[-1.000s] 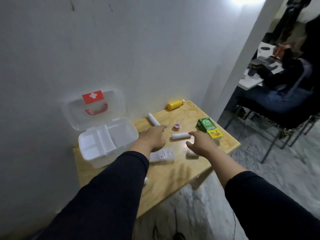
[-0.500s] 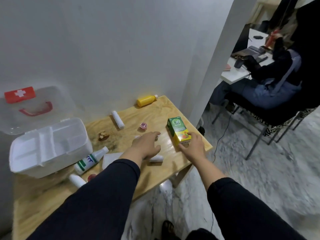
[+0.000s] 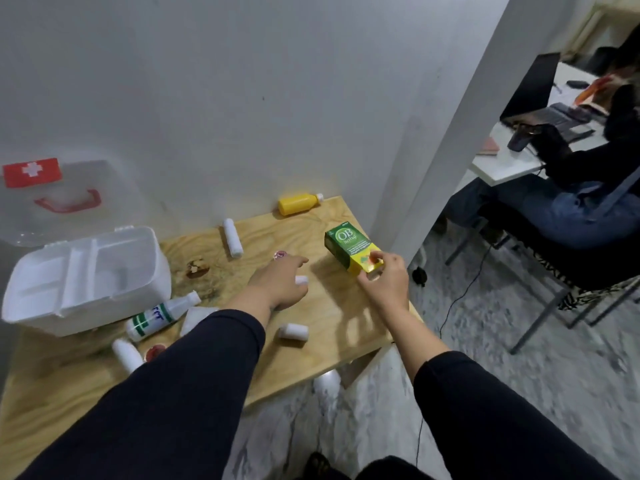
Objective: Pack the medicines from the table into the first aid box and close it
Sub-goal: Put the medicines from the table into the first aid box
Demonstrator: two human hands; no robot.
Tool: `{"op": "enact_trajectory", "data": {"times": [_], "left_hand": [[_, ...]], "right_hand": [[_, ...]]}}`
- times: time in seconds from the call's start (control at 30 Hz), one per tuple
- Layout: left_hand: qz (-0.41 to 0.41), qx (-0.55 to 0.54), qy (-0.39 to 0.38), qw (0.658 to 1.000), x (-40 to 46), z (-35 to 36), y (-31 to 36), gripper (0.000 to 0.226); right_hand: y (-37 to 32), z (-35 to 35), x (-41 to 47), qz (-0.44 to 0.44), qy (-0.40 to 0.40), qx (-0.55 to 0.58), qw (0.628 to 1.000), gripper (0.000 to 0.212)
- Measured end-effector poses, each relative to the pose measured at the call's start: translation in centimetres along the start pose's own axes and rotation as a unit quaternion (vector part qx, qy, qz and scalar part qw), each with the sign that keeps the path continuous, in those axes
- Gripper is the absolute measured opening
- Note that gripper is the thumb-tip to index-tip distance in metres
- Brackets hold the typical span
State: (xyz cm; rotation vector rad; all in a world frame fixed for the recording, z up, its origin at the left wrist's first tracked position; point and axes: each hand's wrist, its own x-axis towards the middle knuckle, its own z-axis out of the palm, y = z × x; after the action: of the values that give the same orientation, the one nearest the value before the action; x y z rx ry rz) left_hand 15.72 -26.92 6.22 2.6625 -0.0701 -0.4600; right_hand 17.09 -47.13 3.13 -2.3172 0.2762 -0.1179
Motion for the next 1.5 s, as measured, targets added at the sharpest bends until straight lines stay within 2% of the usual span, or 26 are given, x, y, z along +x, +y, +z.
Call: {"op": "enact_trajectory", "data": {"times": [0.3, 0.53, 0.77, 0.93, 1.1, 1.3, 1.5], "left_hand": [[-0.078, -0.008, 0.095, 0.992, -3.1, -6.6, -4.2, 0.056], [-0.16, -0.007, 0.14, 0.977, -8.4, -9.6, -11.6, 0.056], [-0.212, -0.015, 0.16, 0.964, -12.0, -10.3, -20.1, 0.065], [-0.212, 0.028, 0.132, 0.968, -12.8, -10.5, -25.2, 0.08], [-0.183, 0.068, 0.108, 0.975, -12.6, -9.6, -29.1, 0.097], [-0.174, 0.121, 0.114, 0.971, -12.6, -8.1, -30.1, 0.091], [-0.172, 0.136, 0.121, 0.968, -12.6, -7.8, -30.1, 0.087]], "right_hand": [[-9.8, 0.2, 1.4, -0.181, -0.076, -0.002, 0.981, 0.041], [-18.6, 4.9, -1.5, -0.314, -0.147, -0.046, 0.937, 0.045], [-24.8, 10.4, -4.7, -0.399, -0.205, -0.148, 0.881, 0.046], [-28.0, 15.4, -5.9, -0.397, -0.237, -0.201, 0.864, 0.05], [-29.4, 20.5, -6.9, -0.37, -0.289, -0.231, 0.852, 0.045], [-28.7, 25.7, -8.3, -0.308, -0.341, -0.21, 0.863, 0.049], [-28.9, 29.0, -9.2, -0.288, -0.338, -0.227, 0.867, 0.042]]}}
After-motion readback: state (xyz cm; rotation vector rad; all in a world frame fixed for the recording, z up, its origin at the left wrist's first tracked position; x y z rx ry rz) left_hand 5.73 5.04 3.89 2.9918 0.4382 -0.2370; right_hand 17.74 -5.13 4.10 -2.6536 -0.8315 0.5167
